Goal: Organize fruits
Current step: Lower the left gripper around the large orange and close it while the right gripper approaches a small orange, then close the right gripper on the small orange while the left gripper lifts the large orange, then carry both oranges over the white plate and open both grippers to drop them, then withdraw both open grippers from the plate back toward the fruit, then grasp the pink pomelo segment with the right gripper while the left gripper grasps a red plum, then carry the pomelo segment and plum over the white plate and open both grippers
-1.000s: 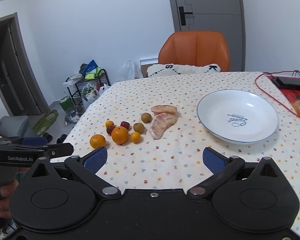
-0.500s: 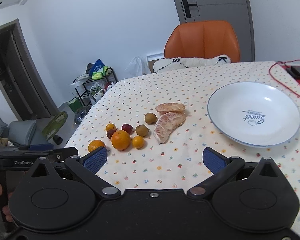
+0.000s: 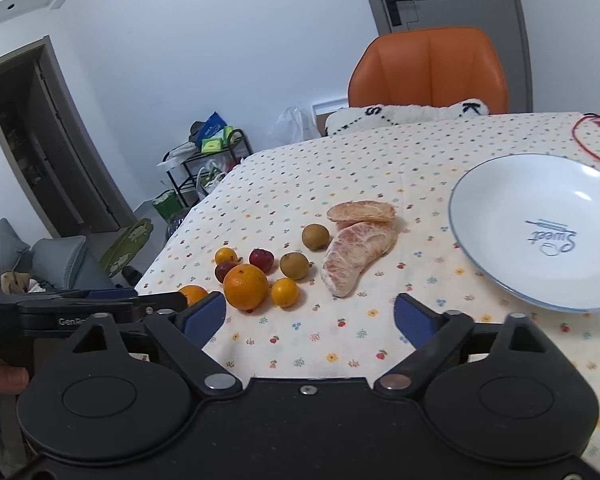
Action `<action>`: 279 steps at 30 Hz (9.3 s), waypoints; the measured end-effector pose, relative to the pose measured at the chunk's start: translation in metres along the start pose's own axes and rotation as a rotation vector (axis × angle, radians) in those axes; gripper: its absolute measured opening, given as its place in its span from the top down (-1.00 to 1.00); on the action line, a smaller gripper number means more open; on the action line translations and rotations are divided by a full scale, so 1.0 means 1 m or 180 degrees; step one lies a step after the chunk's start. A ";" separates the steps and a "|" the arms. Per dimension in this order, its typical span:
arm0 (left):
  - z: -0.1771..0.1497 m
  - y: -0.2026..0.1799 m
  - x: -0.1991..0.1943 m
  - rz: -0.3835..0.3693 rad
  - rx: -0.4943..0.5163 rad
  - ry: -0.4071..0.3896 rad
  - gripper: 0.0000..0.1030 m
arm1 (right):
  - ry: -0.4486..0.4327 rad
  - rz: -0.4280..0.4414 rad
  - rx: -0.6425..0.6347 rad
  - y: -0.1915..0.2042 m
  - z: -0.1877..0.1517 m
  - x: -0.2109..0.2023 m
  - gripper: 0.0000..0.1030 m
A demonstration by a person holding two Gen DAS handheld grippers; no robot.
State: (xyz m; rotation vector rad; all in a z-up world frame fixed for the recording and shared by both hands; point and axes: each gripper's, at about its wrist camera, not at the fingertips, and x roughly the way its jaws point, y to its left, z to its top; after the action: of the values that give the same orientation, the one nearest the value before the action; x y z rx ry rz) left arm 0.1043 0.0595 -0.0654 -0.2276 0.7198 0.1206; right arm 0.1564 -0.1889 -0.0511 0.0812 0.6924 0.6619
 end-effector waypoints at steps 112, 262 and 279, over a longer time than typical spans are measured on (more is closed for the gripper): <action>0.059 -0.213 0.098 -0.1002 0.0694 0.0101 0.27 | -0.0409 -0.0824 0.0685 -0.158 0.010 -0.021 0.57; 0.024 0.019 0.048 -0.0297 -0.0407 -0.0127 0.61 | 0.0146 -0.0632 0.0079 -0.014 0.027 0.105 0.11; 0.032 0.000 0.031 -0.0331 -0.0337 -0.0257 0.61 | 0.0011 -0.0383 0.0231 -0.024 0.027 0.073 0.28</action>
State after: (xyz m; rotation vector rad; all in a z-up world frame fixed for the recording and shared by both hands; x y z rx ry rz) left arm 0.1477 0.0689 -0.0623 -0.3587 0.6206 0.0683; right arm 0.2279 -0.1604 -0.0784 0.1045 0.7188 0.5216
